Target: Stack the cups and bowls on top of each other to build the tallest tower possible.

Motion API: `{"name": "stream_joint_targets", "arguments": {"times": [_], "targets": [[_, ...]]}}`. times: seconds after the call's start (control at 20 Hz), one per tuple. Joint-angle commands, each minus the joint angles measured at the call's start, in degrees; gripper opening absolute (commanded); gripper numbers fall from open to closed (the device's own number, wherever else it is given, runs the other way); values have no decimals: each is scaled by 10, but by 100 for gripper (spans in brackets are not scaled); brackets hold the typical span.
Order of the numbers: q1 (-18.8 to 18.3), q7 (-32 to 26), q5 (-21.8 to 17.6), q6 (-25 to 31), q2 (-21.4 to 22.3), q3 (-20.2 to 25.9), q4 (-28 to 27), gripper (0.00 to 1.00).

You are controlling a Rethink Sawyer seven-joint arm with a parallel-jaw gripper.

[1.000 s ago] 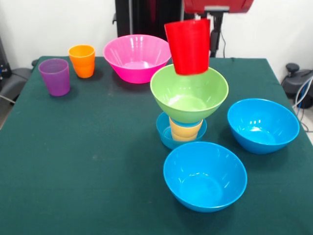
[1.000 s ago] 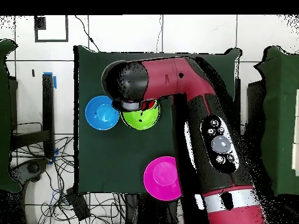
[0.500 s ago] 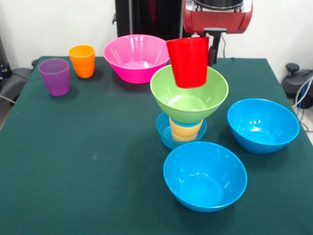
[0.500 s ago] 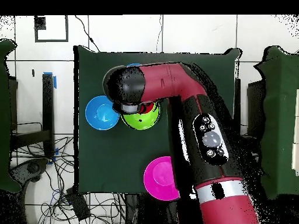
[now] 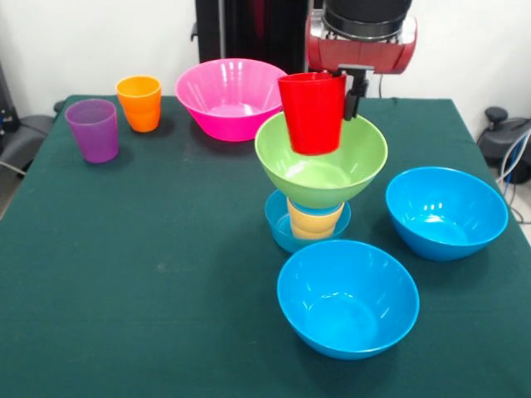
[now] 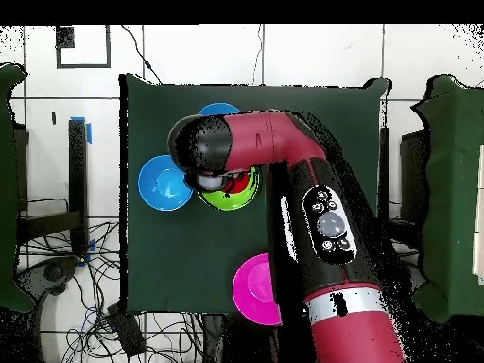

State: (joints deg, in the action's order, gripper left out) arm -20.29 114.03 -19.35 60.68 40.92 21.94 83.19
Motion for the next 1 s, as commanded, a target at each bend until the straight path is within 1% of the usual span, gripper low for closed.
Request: {"name": "stream_joint_targets", "arguments": {"times": [0.05,0.2,0.5,0.8,0.85,1.0], "targets": [[17,70,-7,-1,-35,-43,43,0],[19,67,-1,-2,-34,-47,47,0],[25,59,8,17,-43,-52,40,0],[32,62,15,-28,-39,-51,57,0],[33,62,17,-29,-39,-50,56,0],[32,71,37,-38,-37,-44,66,0]]}}
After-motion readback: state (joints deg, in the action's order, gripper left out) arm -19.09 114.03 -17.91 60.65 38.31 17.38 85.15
